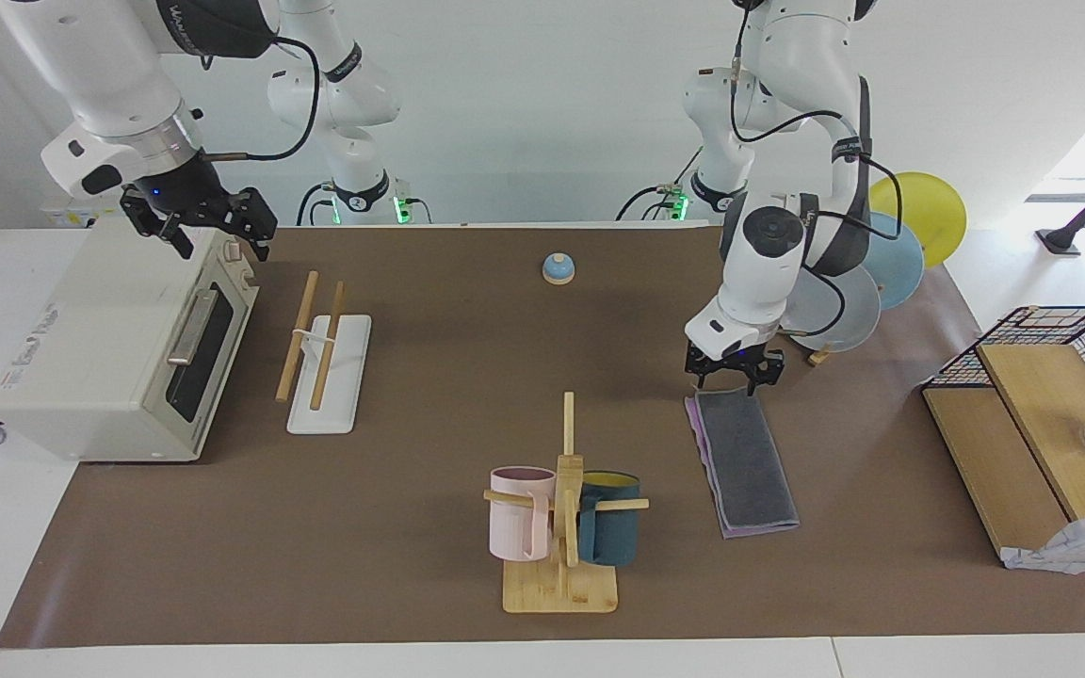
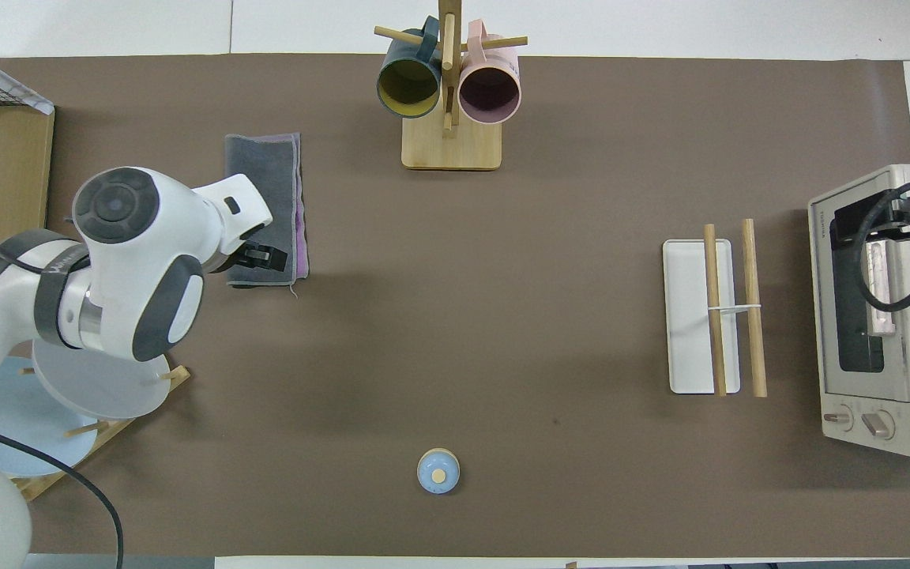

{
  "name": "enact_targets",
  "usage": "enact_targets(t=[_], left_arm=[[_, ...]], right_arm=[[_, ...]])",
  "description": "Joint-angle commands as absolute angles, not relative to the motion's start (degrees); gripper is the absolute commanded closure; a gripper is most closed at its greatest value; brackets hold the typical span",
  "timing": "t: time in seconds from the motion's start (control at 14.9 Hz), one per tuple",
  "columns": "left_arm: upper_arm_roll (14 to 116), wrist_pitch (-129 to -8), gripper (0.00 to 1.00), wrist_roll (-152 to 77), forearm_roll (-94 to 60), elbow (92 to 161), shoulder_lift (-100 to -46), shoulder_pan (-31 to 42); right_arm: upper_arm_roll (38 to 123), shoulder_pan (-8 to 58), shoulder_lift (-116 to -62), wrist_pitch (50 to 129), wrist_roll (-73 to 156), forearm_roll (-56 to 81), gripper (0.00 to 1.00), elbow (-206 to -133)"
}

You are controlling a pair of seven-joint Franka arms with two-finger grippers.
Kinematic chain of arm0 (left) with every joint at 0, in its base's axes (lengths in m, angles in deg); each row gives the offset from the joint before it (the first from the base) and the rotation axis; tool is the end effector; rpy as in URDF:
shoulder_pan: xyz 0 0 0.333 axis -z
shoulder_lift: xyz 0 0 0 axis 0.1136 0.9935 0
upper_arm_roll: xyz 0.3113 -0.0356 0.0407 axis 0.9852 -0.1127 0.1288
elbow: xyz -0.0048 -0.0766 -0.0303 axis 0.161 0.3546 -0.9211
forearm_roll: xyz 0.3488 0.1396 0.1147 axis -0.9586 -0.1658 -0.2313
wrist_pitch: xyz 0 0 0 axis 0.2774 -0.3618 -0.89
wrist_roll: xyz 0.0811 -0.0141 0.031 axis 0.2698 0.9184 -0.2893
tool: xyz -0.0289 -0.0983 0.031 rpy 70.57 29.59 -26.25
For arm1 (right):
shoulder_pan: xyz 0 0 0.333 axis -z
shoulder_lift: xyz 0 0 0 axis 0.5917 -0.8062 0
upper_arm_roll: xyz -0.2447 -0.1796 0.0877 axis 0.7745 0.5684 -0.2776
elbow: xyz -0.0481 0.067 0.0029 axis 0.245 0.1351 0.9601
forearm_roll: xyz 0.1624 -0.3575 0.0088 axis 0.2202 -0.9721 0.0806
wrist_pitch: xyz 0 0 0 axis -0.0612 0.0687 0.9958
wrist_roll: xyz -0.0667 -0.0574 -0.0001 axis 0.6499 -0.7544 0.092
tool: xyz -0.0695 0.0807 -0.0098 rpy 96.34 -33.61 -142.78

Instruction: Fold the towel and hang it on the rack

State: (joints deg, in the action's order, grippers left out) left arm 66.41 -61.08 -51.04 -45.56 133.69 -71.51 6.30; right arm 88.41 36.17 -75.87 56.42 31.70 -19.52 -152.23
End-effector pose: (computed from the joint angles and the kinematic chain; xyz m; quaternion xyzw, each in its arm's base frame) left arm 0.5714 -0.1478 0.3562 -0.9910 0.1294 -0.0311 0.0127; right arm 0.5552 -0.0063 0.6287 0.9991 -0.0229 -0.0327 0.0127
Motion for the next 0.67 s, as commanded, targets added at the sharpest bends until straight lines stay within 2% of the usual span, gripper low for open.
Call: enact_targets(t=[0.0,0.27,0.4,0.6], left_arm=[[66.3,-66.1,0.00,-58.6,-33.1,134.2,-70.8,1.6],[66.1,-67.9,0.00,-60.0,-30.6,131.3,-65.1,0.1],[66.0,-67.8,0.00,-60.0,-30.6,130.2,-63.4,0.1],[66.0,-67.8,0.03,-60.5,-30.6,130.2,-62.9,0.1]], right_arm=[[88.1,37.0,-75.0,56.5,33.0,-18.8,0.00,-153.0],[88.4,36.5,-74.9,56.2,33.7,-18.7,0.00,-153.2],[87.8,35.8,-73.5,56.9,33.3,-18.4,0.00,-156.3],[87.8,35.0,-72.0,63.6,31.3,-11.8,0.00,-161.0]])
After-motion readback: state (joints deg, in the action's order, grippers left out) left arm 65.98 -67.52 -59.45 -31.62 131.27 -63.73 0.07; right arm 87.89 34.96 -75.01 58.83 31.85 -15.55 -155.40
